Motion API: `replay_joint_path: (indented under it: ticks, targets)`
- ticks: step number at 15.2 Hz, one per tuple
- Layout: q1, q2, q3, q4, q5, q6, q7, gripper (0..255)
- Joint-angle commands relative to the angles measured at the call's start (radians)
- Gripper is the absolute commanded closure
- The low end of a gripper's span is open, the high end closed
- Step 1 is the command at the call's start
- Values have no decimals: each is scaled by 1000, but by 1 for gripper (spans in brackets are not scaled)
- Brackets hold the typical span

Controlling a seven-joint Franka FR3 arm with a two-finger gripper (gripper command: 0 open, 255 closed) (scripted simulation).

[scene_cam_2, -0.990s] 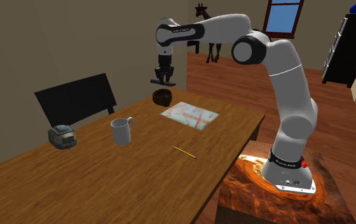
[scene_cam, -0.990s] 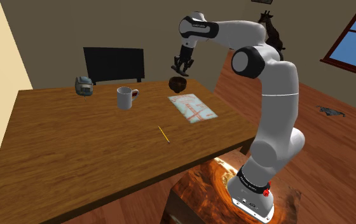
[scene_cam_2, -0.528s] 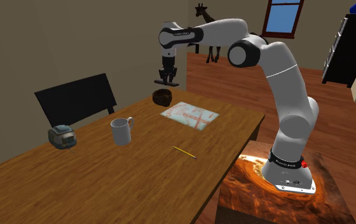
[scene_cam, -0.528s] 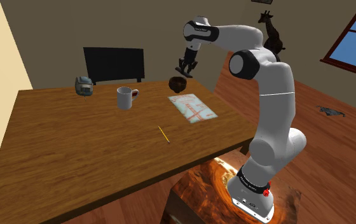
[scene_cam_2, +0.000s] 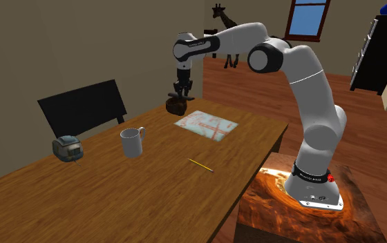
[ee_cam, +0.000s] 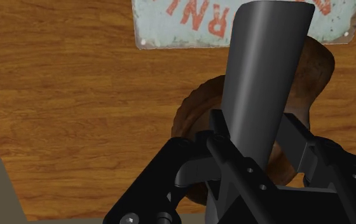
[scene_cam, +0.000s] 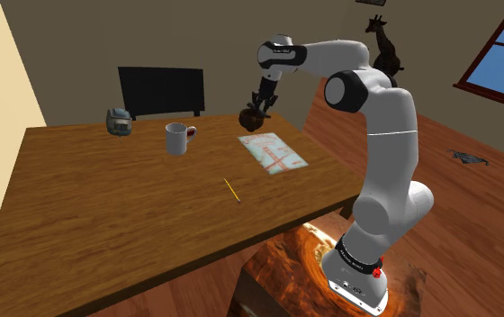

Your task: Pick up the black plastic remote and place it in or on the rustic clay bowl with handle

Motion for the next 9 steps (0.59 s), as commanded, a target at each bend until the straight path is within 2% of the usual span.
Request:
replay_joint_path:
  ticks: [1, 7, 8, 9]
  targets:
    - [1, 2, 0, -2, 0, 6, 1, 255]
    - [1, 2, 0, -2, 0, 6, 1, 255]
    - [1, 2, 0, -2, 0, 6, 1, 0]
    - [1, 2, 0, -2, 0, 6, 1, 0]
